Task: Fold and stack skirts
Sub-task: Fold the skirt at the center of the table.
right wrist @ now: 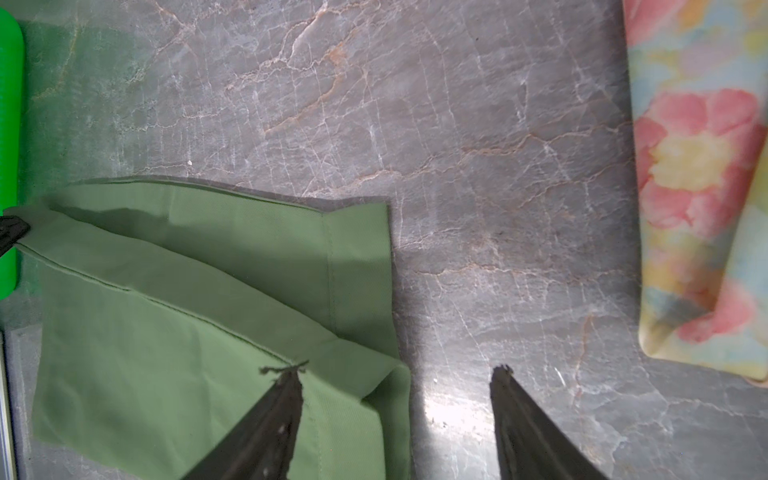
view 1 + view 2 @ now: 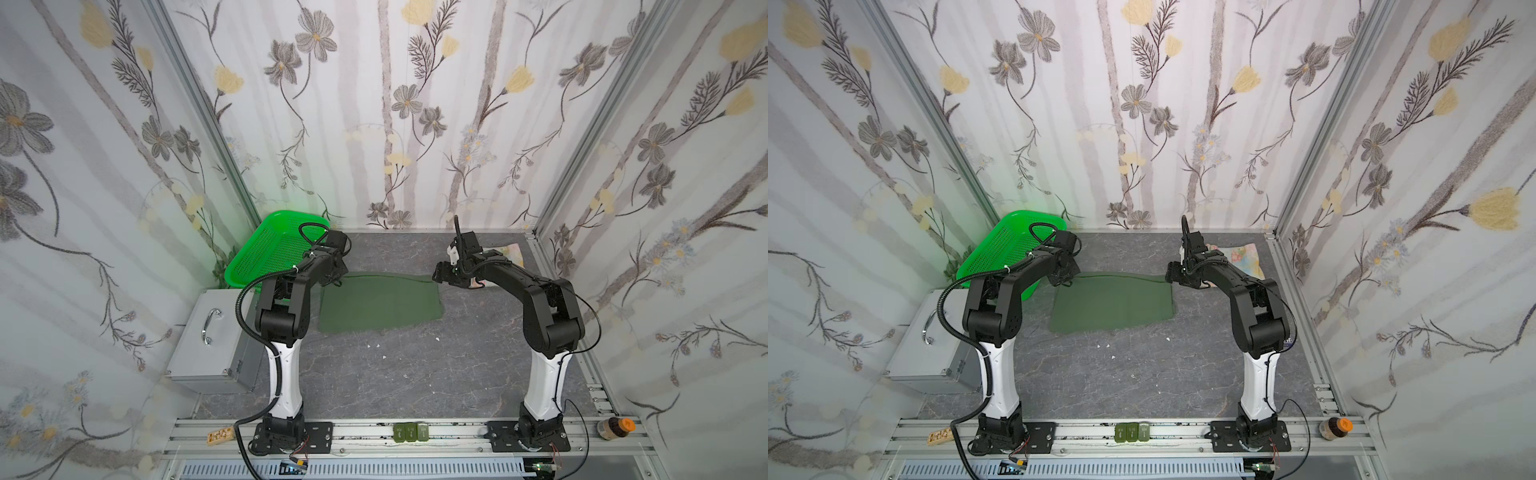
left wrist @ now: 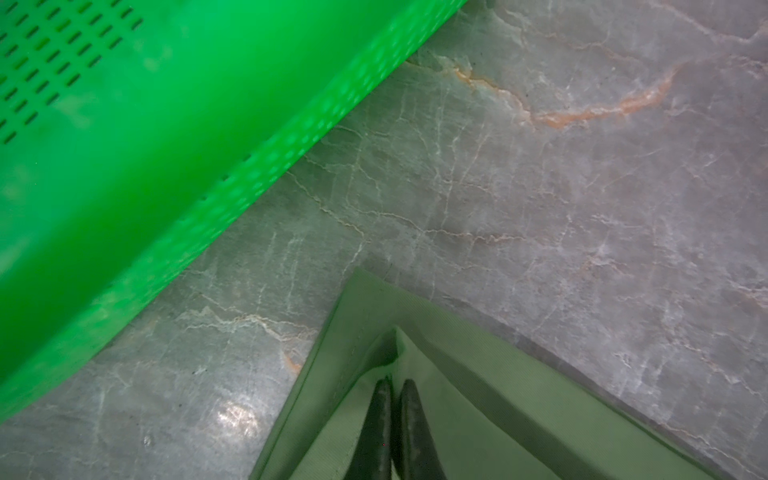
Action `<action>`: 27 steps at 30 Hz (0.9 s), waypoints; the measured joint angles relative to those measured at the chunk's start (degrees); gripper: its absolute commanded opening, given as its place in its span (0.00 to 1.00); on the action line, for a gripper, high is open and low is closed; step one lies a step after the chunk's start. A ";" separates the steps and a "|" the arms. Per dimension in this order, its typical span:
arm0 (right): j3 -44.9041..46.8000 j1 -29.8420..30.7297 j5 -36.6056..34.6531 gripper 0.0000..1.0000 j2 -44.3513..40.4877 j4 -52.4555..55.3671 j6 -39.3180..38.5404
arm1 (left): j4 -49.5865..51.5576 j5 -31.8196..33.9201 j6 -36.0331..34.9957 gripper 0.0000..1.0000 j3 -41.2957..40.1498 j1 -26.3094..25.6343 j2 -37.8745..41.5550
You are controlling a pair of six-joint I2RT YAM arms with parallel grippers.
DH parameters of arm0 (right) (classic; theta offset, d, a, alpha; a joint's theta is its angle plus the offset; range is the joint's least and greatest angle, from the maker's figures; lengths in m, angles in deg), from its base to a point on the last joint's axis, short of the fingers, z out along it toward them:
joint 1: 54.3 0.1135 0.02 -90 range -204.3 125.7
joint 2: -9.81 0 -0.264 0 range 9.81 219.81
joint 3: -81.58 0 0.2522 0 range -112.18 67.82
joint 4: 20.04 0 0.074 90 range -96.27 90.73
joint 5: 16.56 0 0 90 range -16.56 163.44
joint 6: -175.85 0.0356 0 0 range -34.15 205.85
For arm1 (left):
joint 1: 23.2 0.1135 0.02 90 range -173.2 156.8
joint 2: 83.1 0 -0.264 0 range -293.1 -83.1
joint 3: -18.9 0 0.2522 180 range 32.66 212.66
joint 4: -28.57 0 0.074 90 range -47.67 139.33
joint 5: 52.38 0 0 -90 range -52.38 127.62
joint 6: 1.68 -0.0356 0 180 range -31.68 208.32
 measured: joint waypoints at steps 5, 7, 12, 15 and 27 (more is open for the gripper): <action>0.00 0.85 1.77 0.64 0.33 -1.01 -2.80 | 0.00 -0.07 -0.20 0.00 0.00 0.00 0.04; 0.00 1.07 3.17 0.64 0.85 -1.40 -3.80 | 0.00 -0.20 -0.20 0.00 0.00 0.00 0.07; 0.46 1.01 5.18 0.58 1.60 -2.62 -5.18 | 0.00 -0.52 -0.20 0.00 -0.11 0.02 0.17; 1.62 1.16 6.51 0.47 1.62 -3.43 -5.84 | 0.00 -0.85 -0.22 0.00 -0.20 0.07 0.35; 4.15 1.81 8.09 0.00 1.60 -4.94 -6.51 | -0.04 -1.09 -0.26 0.00 -1.16 0.26 1.05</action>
